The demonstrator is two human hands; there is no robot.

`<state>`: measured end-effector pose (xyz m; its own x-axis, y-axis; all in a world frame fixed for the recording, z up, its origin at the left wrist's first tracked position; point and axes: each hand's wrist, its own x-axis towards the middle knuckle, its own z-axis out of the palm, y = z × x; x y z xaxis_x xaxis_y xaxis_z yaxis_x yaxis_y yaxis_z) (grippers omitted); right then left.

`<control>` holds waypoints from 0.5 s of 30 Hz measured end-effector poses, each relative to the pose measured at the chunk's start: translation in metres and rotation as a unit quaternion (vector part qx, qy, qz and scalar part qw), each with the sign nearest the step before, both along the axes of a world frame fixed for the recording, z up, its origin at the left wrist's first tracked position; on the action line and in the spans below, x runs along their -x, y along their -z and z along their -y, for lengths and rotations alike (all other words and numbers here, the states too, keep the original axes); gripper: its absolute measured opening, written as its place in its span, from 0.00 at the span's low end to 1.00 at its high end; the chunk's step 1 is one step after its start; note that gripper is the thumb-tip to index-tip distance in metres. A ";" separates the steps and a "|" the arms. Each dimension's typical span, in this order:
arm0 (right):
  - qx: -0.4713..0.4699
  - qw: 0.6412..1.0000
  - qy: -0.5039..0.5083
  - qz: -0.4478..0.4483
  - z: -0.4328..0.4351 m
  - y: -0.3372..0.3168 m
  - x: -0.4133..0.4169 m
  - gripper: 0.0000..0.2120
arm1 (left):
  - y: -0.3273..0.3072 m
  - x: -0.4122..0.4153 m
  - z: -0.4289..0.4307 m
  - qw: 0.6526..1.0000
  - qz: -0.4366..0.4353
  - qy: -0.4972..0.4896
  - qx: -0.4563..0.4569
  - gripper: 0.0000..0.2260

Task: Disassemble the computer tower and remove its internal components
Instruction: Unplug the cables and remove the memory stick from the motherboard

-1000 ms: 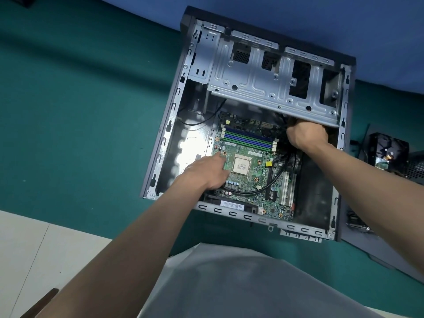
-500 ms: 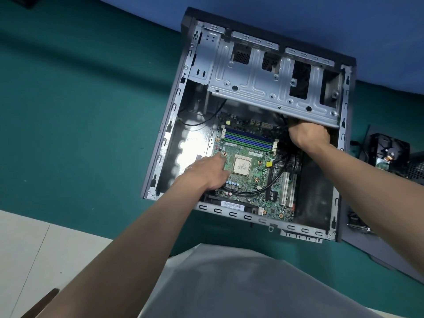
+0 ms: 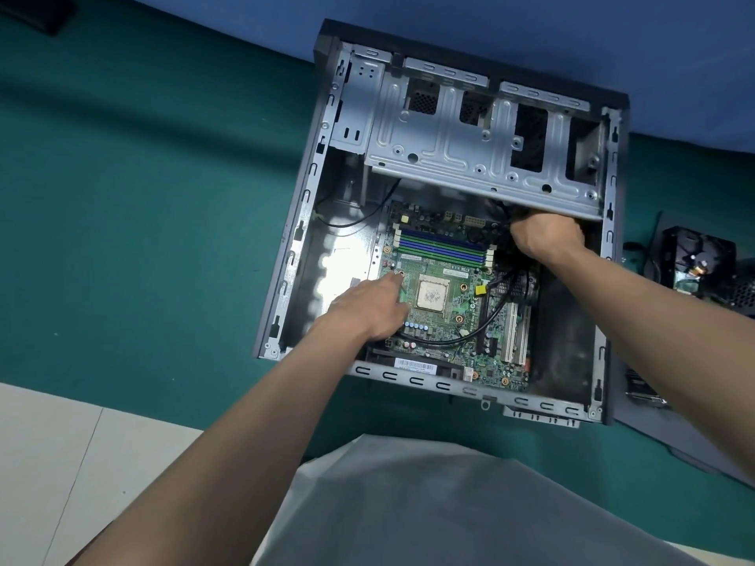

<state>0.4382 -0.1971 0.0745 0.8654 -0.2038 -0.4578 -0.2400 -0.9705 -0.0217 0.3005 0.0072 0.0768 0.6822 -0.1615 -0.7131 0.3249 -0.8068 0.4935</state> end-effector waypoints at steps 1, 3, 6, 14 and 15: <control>0.002 1.000 -0.001 0.004 0.000 0.000 0.000 0.18 | 0.000 0.000 0.000 1.000 0.002 0.000 0.001 0.13; 0.008 1.000 -0.001 0.016 0.000 0.001 0.001 0.20 | 0.000 0.000 0.000 1.000 0.007 -0.001 0.001 0.13; 0.025 0.999 0.007 0.025 0.000 0.002 0.003 0.22 | -0.002 0.000 0.000 1.000 0.011 0.000 0.000 0.13; 0.004 0.999 0.025 0.039 0.000 0.003 0.002 0.15 | -0.005 -0.001 0.001 1.000 0.013 0.002 -0.002 0.14; 0.001 0.999 0.027 0.036 0.000 0.004 0.001 0.14 | -0.005 -0.001 0.000 1.000 0.014 0.002 -0.002 0.14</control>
<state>0.4367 -0.1976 0.0702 0.8843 -0.2510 -0.3938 -0.2890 -0.9565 -0.0394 0.3013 0.0068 0.0820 0.7015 -0.1619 -0.6940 0.3073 -0.8100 0.4996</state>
